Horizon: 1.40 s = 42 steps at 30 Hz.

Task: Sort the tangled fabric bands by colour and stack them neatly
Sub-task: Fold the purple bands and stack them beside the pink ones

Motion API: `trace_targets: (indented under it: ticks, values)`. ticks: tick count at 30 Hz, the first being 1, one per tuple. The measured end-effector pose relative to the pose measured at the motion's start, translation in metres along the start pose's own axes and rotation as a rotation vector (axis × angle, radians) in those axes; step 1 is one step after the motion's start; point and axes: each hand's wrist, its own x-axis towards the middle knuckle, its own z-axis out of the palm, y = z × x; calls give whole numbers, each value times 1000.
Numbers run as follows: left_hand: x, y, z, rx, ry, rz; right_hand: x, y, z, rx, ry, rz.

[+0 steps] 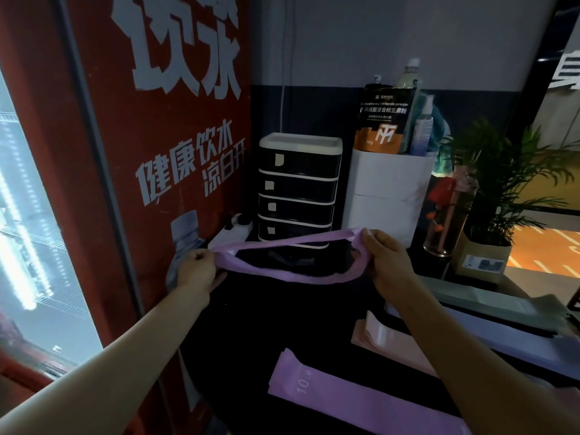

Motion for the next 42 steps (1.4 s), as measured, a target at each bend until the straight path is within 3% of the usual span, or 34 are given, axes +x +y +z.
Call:
trace_targets:
  ticks: [6, 12, 18, 22, 25, 28, 38, 42]
  values:
    - [-2, 1, -1, -156, -134, -90, 0, 4, 4, 178, 71, 146]
    - [-5, 2, -10, -116, -280, -181, 4, 11, 0, 268, 183, 282]
    - [-1, 7, -12, -182, -305, -157, 5, 21, -9, -115, -169, 308]
    - [4, 10, -9, -244, -199, -104, 3, 27, -6, -432, -91, 242]
    - [12, 8, -18, -300, -169, -110, 2, 26, -7, -429, 18, 213]
    - [14, 8, -25, -305, -163, -89, -2, 20, -12, -452, 1, 209]
    - [12, 4, -27, -268, -117, -70, -5, 13, -17, 77, -234, 387]
    - [10, 0, -20, -249, -120, -109, -4, 17, -13, 130, -311, 428]
